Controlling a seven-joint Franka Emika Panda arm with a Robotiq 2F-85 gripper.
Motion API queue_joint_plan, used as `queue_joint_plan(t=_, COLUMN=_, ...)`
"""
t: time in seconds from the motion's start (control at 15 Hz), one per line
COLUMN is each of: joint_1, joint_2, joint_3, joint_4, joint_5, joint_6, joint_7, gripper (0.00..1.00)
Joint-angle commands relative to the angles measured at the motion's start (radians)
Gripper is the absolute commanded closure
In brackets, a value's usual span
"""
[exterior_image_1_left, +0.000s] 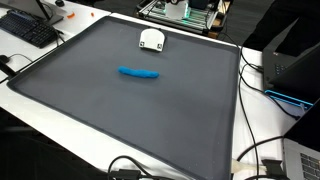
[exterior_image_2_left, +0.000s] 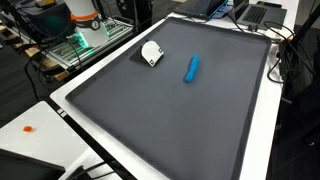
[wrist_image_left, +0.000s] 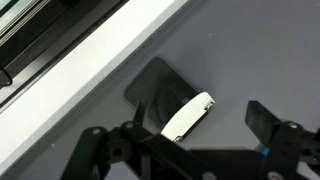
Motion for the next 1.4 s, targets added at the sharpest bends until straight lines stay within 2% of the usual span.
queue_joint_plan(t=0.0, joint_1=-0.005, joint_2=0.087, joint_3=0.005, joint_4=-0.019, joint_5=0.076, joint_6=0.102, joint_7=0.133, gripper=0.00)
queue_joint_plan(t=0.33, joint_1=0.010, joint_2=0.216, joint_3=-0.001, joint_4=-0.048, joint_5=0.126, joint_6=0.315, joint_7=0.280, gripper=0.00)
queue_joint_plan(t=0.47, joint_1=0.010, joint_2=0.275, joint_3=0.000, joint_4=-0.038, joint_5=0.105, joint_6=0.383, joint_7=0.319, gripper=0.00)
queue_joint_plan(t=0.93, joint_1=0.029, joint_2=0.406, joint_3=-0.008, joint_4=-0.034, joint_5=0.069, joint_6=0.502, joint_7=0.416, gripper=0.00)
queue_joint_plan(t=1.33, joint_1=0.049, joint_2=0.449, joint_3=-0.017, joint_4=-0.036, joint_5=0.060, joint_6=0.598, joint_7=0.445, gripper=0.00)
